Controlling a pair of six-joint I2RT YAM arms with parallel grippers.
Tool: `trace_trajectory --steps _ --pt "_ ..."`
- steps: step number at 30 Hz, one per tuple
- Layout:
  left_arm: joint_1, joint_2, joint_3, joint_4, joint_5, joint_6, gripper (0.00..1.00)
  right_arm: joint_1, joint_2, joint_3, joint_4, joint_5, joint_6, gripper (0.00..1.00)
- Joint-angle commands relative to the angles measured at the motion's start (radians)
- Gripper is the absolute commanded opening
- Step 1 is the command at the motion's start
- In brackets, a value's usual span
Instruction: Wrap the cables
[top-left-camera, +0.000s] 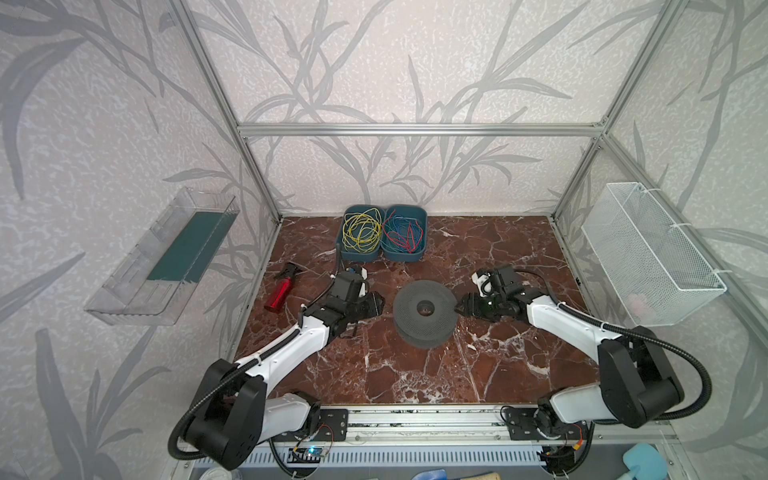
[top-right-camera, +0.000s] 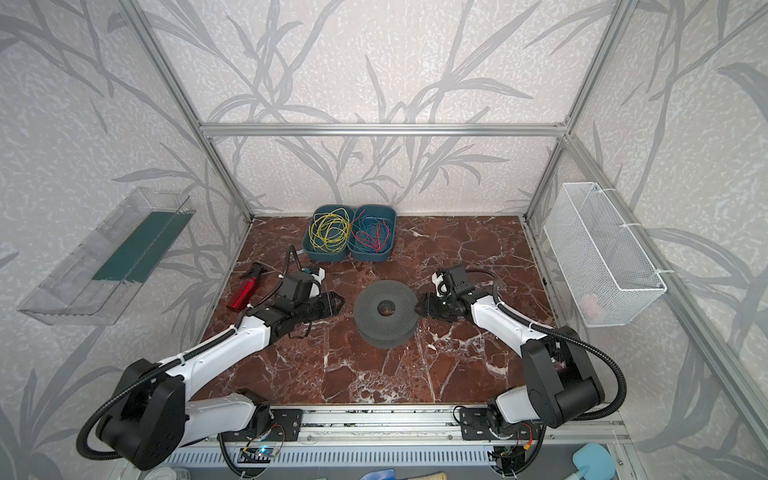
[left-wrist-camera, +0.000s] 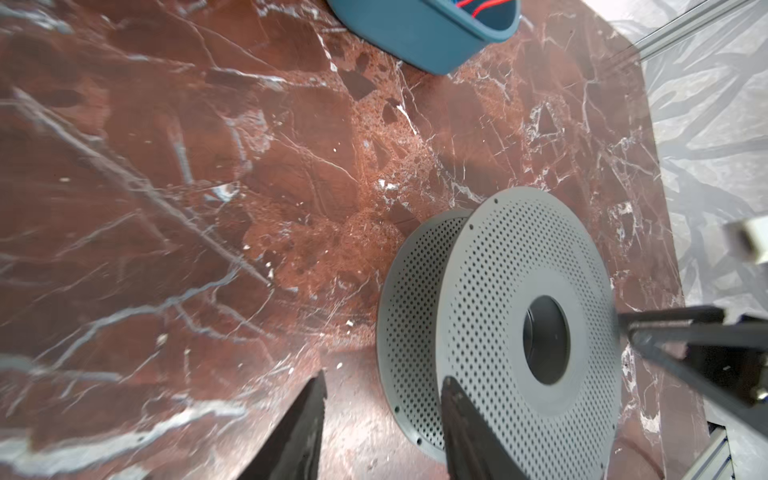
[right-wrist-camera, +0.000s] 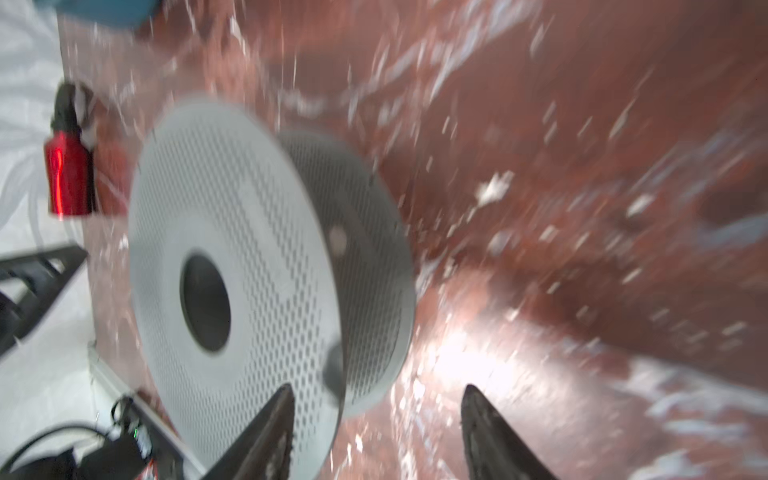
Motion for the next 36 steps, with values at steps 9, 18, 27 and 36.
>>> trace_trajectory --steps 9,18,27,36 --pt "0.000 -0.051 0.018 -0.025 -0.156 0.000 0.49 0.114 0.079 0.019 0.194 -0.022 0.077 0.51" --pt "0.060 0.015 0.130 -0.023 -0.288 -0.011 0.51 0.182 0.220 0.157 0.197 -0.012 0.060 0.47" --pt "0.110 0.012 0.179 -0.026 -0.264 -0.005 0.51 0.260 0.347 0.253 0.276 -0.040 0.133 0.47" --pt "0.149 -0.049 0.227 -0.066 -0.261 0.009 0.53 0.286 0.381 0.308 0.276 -0.040 0.135 0.47"
